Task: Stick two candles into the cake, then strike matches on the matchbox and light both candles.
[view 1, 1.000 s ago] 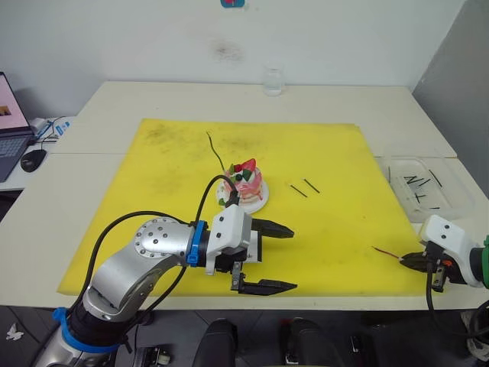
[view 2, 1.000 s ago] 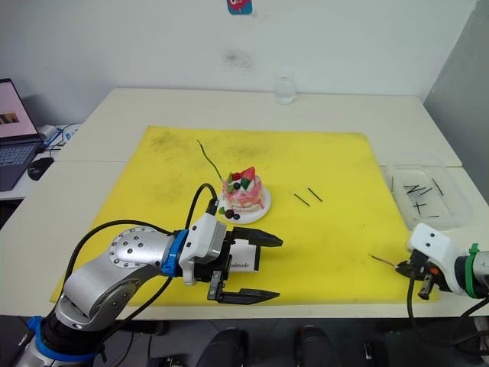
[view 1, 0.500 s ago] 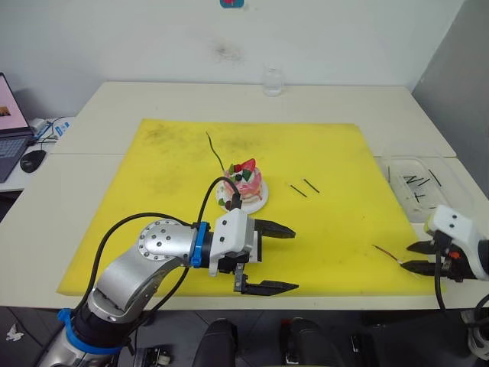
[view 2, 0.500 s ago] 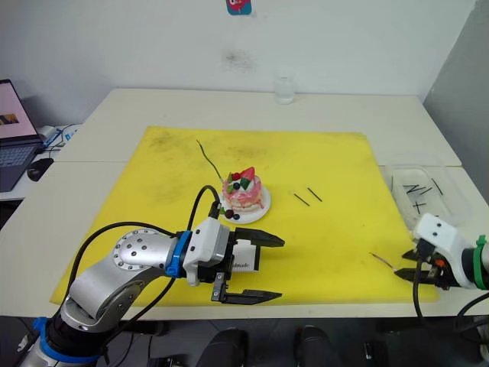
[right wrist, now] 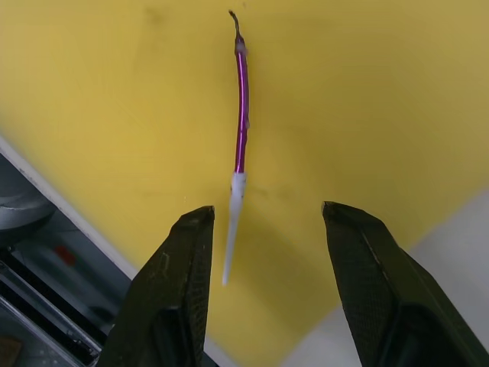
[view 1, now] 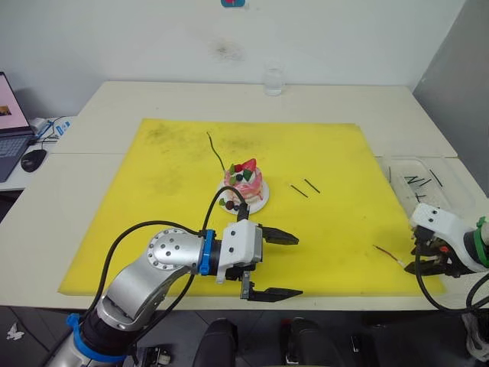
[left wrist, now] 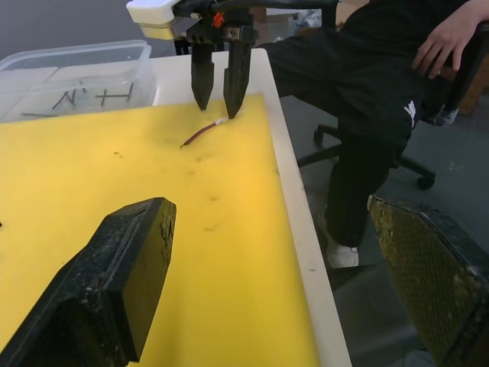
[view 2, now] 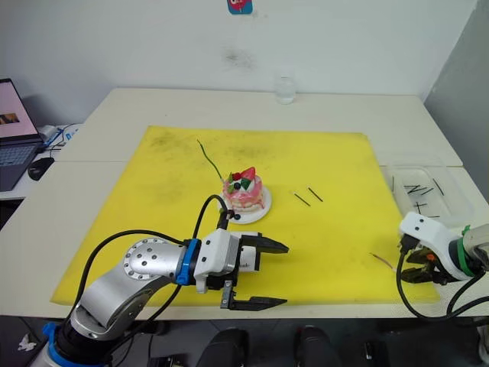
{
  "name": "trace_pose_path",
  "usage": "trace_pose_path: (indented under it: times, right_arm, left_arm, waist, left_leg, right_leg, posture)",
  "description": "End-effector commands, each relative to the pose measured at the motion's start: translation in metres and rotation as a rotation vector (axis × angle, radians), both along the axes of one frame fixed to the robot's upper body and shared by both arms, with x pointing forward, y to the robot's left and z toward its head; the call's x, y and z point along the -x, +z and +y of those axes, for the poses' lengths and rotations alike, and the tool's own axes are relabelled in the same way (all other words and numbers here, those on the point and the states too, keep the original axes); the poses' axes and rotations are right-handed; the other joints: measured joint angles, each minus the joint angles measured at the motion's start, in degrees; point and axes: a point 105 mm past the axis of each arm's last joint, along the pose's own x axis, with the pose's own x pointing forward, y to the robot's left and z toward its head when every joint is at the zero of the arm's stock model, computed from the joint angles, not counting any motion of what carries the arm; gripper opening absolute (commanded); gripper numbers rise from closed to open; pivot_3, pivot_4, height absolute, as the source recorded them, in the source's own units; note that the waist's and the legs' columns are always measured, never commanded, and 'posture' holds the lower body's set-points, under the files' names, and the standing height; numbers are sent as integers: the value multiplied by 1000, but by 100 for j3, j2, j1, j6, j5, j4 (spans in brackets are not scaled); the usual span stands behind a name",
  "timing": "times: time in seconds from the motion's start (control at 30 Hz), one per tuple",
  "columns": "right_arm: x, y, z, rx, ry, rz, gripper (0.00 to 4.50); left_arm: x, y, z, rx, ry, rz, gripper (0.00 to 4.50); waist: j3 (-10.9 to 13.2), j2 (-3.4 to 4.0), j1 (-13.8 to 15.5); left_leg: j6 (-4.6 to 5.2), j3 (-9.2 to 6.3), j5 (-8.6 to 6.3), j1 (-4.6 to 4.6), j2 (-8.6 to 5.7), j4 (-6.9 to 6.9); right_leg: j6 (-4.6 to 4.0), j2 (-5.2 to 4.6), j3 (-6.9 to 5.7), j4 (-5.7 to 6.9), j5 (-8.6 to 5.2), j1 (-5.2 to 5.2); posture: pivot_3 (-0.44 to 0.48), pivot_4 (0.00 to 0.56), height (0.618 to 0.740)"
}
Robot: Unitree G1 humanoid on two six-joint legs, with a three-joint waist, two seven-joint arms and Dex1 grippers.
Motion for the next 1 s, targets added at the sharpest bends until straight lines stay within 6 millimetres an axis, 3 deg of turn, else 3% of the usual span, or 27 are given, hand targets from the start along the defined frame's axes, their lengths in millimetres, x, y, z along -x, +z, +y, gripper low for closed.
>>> trace_pose_path:
  times: [0.03, 0.3, 0.4, 0.47, 0.63, 0.83, 1.0]
  right_arm:
    - [-3, -2, 2, 3, 6, 8, 2317]
    - [-3, -11, 6, -5, -3, 40, 2317]
    - [-2, -11, 10, -17, 5, 45, 1711]
    - [-1, -11, 14, -29, 11, 48, 1066]
    - [-4, 3, 23, -99, 5, 27, 24]
    - [-17, 42, 44, -229, 29, -74, 24]
    - [-19, 59, 53, -268, 54, -123, 24]
  left_arm:
    - [6, 8, -4, 33, -21, -40, 4500]
    - [5, 13, -8, 66, -31, -33, 4500]
    - [4, 13, -9, 66, -31, -36, 4500]
    - [3, 13, -9, 65, -30, -40, 4500]
    - [-1, 9, -4, 51, -17, -47, 4500]
    - [-8, 10, 7, 34, 34, -63, 4500]
    - [-13, 14, 17, 45, 103, -52, 4500]
  waist:
    - [0, 1, 1]
    - [-1, 1, 2]
    - [-1, 0, 2]
    - [-1, 1, 2]
    - [-1, 0, 1]
    - [-1, 3, -15]
    - [-1, 3, 0]
  left_leg:
    - [0, 0, 0, 0, 0, -1]
    - [0, 1, 0, 0, 0, 1]
    - [0, 0, 0, 1, -1, 1]
    - [0, -1, 0, 1, -1, 1]
    - [0, -1, 0, 1, 0, 1]
    - [0, -2, 0, 4, 0, 0]
    - [0, -3, 0, 2, 2, 0]
  right_leg:
    - [0, 0, 0, 0, 0, 0]
    - [1, 0, 1, 1, 0, 0]
    - [0, 1, 0, 3, 0, 1]
    - [0, 2, -1, 3, 0, 1]
    - [0, 8, -1, 3, 0, 1]
    - [-2, 18, -1, 7, 2, -1]
    - [-3, 17, -1, 3, 1, 0]
  posture:
    - [0, 150, 740]
    - [0, 150, 740]
    - [0, 150, 740]
    - [0, 150, 740]
    - [0, 150, 740]
    - [0, 150, 740]
    - [0, 150, 740]
